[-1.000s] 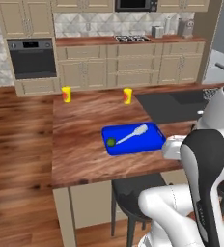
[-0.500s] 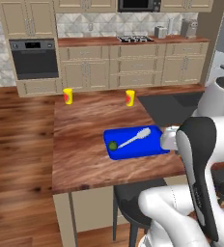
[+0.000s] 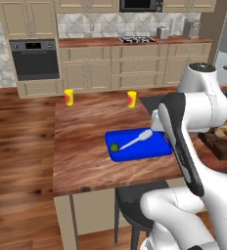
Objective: Gather the avocado and eggplant from the fridge and place them on a tray on the dining counter. Then gather the steak and chicken drumstick from the fridge and place them on the other tray.
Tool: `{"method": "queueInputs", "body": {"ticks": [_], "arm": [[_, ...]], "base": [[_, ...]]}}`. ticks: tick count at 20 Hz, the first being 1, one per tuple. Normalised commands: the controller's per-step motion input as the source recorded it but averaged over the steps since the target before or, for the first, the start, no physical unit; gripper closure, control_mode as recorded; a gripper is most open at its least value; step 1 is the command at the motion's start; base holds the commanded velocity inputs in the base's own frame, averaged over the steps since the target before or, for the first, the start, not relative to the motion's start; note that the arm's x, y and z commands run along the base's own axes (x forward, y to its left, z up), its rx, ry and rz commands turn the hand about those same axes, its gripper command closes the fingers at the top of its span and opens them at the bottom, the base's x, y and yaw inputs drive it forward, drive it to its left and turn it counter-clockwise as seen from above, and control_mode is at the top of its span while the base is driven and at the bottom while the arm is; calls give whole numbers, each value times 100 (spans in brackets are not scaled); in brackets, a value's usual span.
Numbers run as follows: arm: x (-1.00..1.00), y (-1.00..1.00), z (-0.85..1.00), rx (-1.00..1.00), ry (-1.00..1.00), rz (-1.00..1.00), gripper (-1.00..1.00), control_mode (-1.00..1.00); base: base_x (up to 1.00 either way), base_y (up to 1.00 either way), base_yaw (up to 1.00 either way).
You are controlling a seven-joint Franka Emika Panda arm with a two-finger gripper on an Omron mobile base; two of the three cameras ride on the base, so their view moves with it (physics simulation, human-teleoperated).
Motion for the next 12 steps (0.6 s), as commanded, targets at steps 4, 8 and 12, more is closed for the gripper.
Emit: {"method": "queueInputs", "body": {"ticks": [4,8,12], "arm": [[67,0,-48,0,8,0,100,-100],[50,0,-59,0,0,0,100,-100],[54,0,-44,0,0,0,100,-100]], "base": [[0,0,0],[0,0,0],[0,0,0]]}}
